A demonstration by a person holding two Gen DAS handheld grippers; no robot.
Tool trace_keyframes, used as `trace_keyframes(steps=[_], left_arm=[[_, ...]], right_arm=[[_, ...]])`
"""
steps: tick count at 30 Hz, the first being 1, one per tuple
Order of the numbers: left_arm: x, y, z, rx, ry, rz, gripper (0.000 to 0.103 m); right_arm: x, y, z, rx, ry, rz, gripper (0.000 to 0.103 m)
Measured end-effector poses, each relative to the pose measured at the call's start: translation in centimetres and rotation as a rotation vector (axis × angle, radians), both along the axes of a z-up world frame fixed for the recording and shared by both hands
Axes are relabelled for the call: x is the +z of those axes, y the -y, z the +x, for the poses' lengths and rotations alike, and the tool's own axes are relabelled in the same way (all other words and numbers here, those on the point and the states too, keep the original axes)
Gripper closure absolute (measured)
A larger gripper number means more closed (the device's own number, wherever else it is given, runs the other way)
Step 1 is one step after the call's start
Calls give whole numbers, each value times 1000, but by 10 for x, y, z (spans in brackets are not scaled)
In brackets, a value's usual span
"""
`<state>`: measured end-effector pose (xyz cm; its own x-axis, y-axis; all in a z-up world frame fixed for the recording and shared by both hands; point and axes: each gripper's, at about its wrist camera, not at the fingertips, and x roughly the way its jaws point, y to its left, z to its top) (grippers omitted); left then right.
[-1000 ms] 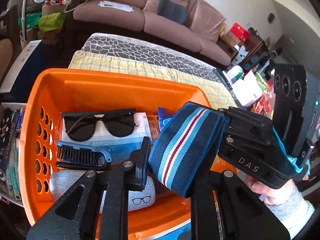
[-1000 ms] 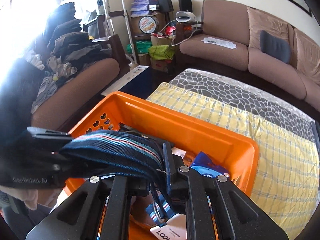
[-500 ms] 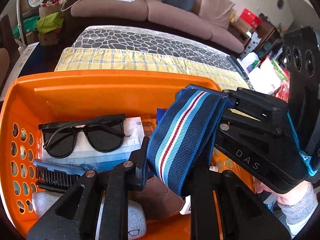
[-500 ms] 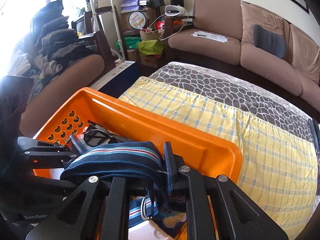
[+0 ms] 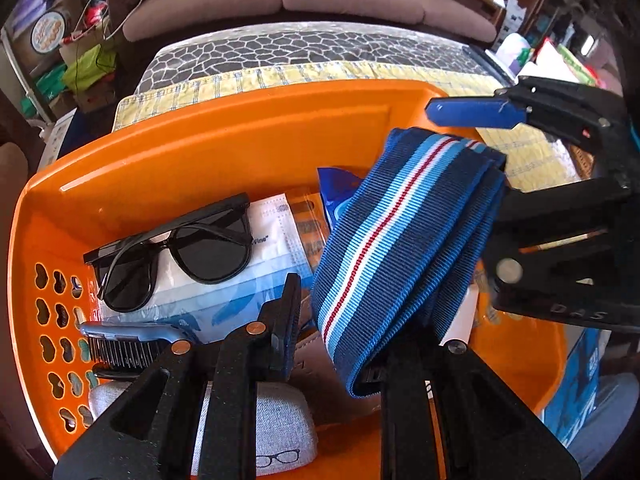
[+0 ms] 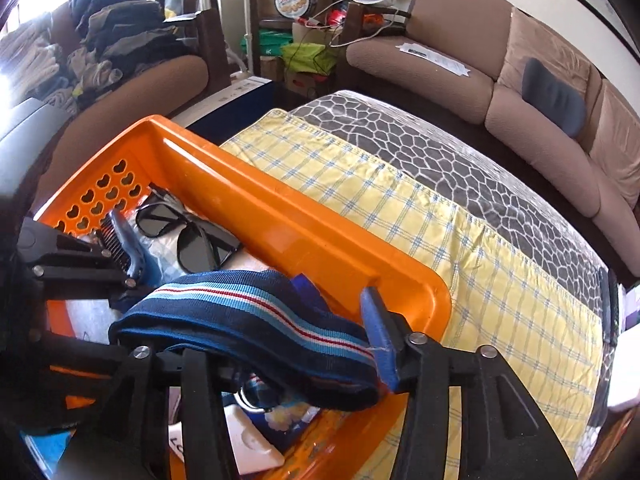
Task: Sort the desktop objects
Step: 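Carry the folded strap into the orange basket with both tools, then lower the strap into the basket and open both tools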
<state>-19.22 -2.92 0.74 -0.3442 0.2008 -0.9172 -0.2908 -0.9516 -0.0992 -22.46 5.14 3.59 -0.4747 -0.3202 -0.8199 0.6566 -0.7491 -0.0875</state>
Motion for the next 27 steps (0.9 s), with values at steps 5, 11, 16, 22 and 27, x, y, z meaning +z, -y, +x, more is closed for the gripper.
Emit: trace_keyframes(steps=[5,11,16,22,27], left_arm=[[0,-4,18,-55,9,-60,86],[-12,-13,33,-72,38,-100,86],[-9,-21,38,-92,32,-97,86],[-12,-27,33,-130,53,-152,86],[-12,-28,32,-137,60,-154,86]], right_arm=[[6,-5,24,97,1,99,43],[5,-8,27,63,-5,180,40],[4,-5,21,-30,-61,220,40],[-8,8,1,-47,-4,263,36],[3,6,-3,-37,37,258,33]])
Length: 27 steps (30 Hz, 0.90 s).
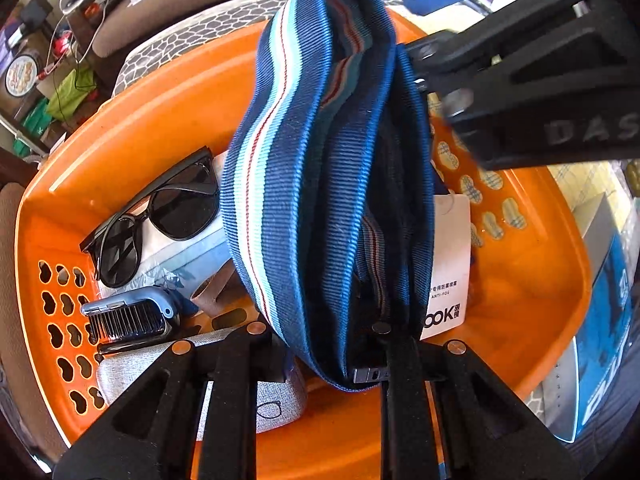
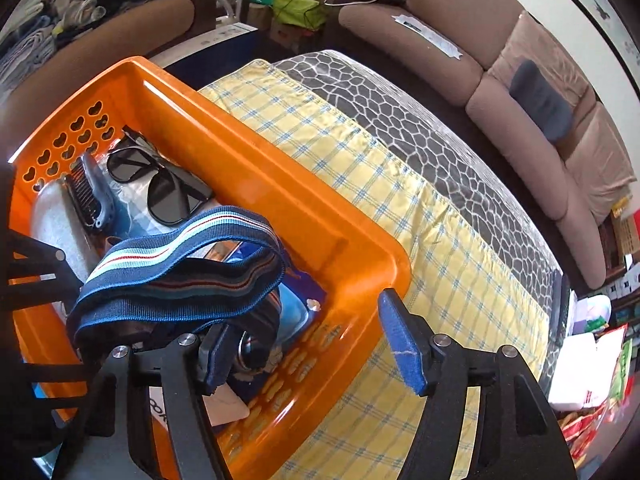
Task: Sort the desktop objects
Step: 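Lower the strap into the basket and open both tools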
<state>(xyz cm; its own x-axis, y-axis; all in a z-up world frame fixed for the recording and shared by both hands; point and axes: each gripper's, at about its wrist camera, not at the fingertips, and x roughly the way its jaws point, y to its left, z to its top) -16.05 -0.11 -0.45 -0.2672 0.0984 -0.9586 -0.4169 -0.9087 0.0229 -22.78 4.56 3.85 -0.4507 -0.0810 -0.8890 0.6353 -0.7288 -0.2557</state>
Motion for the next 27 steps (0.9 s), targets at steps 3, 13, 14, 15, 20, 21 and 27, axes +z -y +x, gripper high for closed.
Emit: trace_keyframes(steps=[3,13,14,15,20,21,27], left_arm=[[-3,-1,-1,2,3,2,86],[0,-2,-7,-6,-2,9,86],[0,-3,-6,-9,3,19,86],[0,-4,-5,-15,10,25,86],[10,-3,7,-24,6,72,65],[14,-2,9,-25,-2,82,62],[40,14,14,8,-60,129,55]], right_arm=[[6,-12,0,-22,61,-11,31],[19,-50,-9,-192,252,-258,24],[20,-54,-13,-220,263,-283,24],[22,-55,-15,-247,257,-296,24],[34,-62,-11,-283,215,-404,28],[37,-63,-9,-284,210,-443,39],[43,-51,-10,-280,214,-574,57]])
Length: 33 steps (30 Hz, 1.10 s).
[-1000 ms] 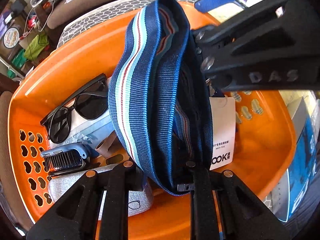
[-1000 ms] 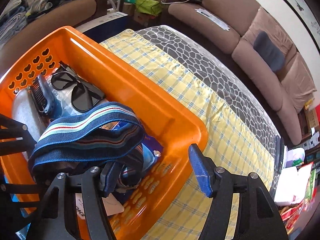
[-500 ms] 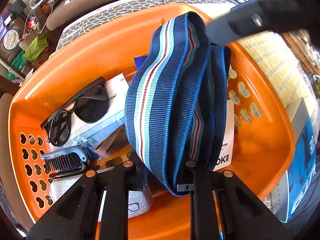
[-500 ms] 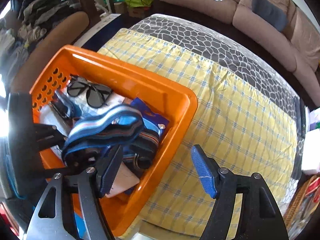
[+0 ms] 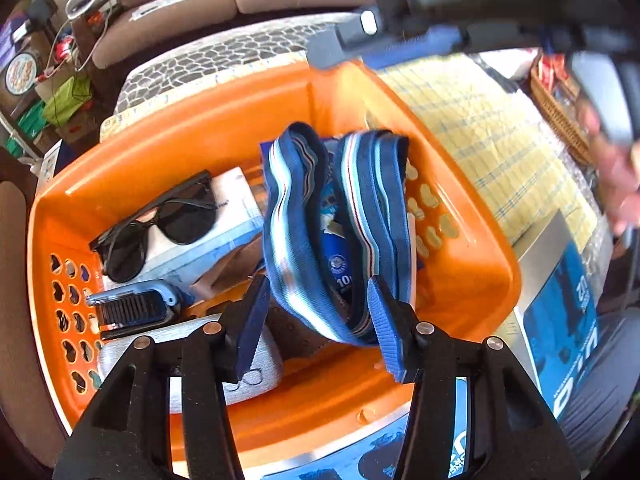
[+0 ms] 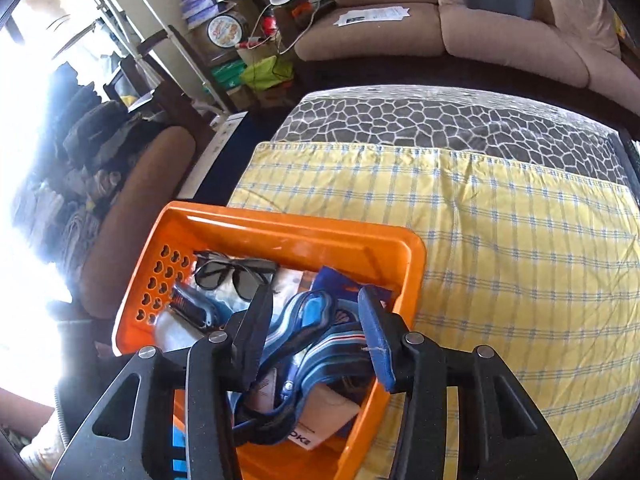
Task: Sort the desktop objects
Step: 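Lower the strap into the basket and open both tools, then withdraw both tools up and away from the basket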
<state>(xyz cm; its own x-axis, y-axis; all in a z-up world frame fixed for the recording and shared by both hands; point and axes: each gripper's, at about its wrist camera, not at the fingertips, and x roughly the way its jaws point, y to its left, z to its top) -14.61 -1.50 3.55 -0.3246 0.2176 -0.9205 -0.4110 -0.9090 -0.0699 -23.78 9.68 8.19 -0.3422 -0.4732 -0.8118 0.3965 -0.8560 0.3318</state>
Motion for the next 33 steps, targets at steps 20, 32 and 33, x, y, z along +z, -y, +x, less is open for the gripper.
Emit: trace_keyframes(steps=[20,32,33], left_arm=[[25,67,42,178,-77,150,40],[48,67,82,229,-144,205,2],[49,67,85,233,-147,207,1]], right_arm=[[-16,0,61,15,-53,94,41],[-2,-11,121,-24,-130,137,28],[-1,-10,127,-27,-139,140,24]])
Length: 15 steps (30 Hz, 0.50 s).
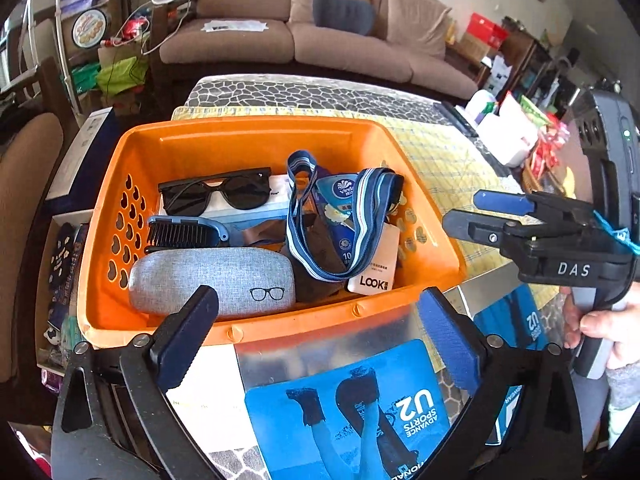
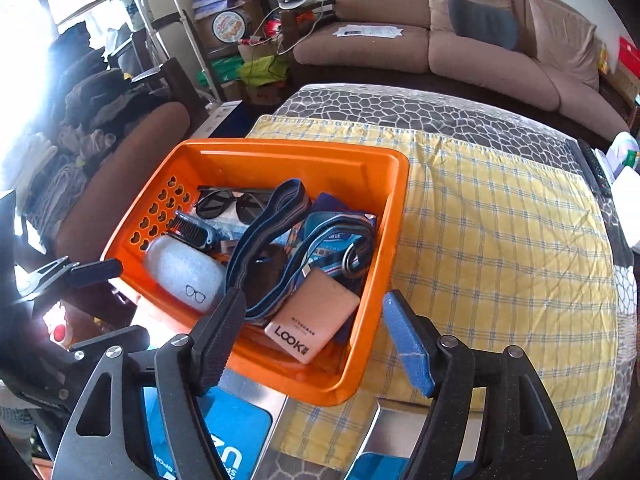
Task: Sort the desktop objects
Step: 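Withdraw both tools up and away from the basket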
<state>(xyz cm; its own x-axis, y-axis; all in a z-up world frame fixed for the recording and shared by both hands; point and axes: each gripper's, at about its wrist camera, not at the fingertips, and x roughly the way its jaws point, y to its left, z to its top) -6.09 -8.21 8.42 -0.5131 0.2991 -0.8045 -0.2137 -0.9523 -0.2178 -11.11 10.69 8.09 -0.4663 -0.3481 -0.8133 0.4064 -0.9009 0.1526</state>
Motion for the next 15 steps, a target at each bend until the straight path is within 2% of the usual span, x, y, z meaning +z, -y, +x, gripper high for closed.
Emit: trace_keyframes(steps=[8,12,15], left_arm=[[11,0,27,29,-42,-1,0],[12,-2,38,44,-56,-10,0],[8,-6,45,47,-55,-6,0]], right_arm=[[4,3,38,7,-32,6,15],[5,0,54,-6,-54,-1,4],[4,-4,64,-13,-64,7,2]])
